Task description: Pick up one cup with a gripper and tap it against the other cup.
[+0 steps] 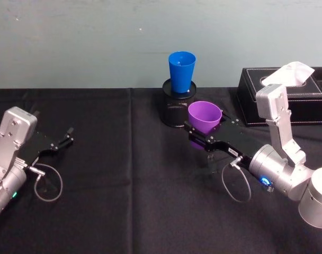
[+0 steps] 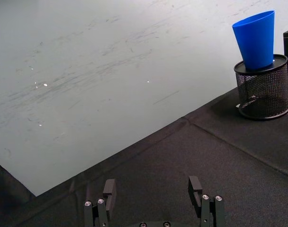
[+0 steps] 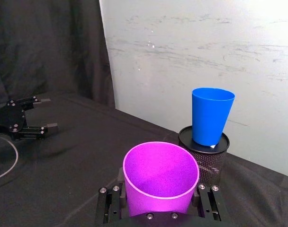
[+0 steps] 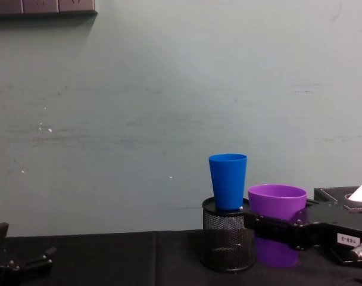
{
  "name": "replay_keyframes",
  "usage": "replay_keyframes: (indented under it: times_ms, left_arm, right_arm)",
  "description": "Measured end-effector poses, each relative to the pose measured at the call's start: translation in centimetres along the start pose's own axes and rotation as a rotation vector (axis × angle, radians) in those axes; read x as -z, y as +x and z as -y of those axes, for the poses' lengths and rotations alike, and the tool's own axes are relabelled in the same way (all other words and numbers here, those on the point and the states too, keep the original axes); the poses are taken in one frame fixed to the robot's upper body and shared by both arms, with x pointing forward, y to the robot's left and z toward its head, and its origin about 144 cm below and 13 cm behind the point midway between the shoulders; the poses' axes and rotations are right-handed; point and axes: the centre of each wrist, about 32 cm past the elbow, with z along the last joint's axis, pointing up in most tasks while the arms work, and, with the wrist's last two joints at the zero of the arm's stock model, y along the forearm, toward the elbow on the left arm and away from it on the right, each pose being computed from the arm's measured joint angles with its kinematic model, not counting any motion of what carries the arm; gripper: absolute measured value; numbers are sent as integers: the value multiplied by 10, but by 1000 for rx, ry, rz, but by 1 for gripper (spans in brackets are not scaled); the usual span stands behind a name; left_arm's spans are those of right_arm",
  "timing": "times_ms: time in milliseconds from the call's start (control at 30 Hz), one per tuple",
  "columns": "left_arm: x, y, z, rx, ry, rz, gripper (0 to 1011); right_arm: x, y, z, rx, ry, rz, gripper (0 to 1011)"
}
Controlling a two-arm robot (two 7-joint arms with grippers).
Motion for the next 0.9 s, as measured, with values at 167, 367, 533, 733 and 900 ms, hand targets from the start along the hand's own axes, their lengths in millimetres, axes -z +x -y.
replay_keyframes:
  times_ms: [167,367,533,733,900]
  left_arm:
    - [0,0,0,0,0,0,1000]
    - [0,0,0,0,0,0,1000]
    - [0,0,0,0,0,0,1000]
    - [0,0,0,0,0,0,1000]
    - [0,0,0,0,0,0,1000]
  right_arm:
    - [0,0,0,0,0,0,736]
    - [0,0,0,0,0,0,736]
    - [0,0,0,0,0,0,736]
    - [0,0,0,0,0,0,736]
    - [0,0,0,0,0,0,736]
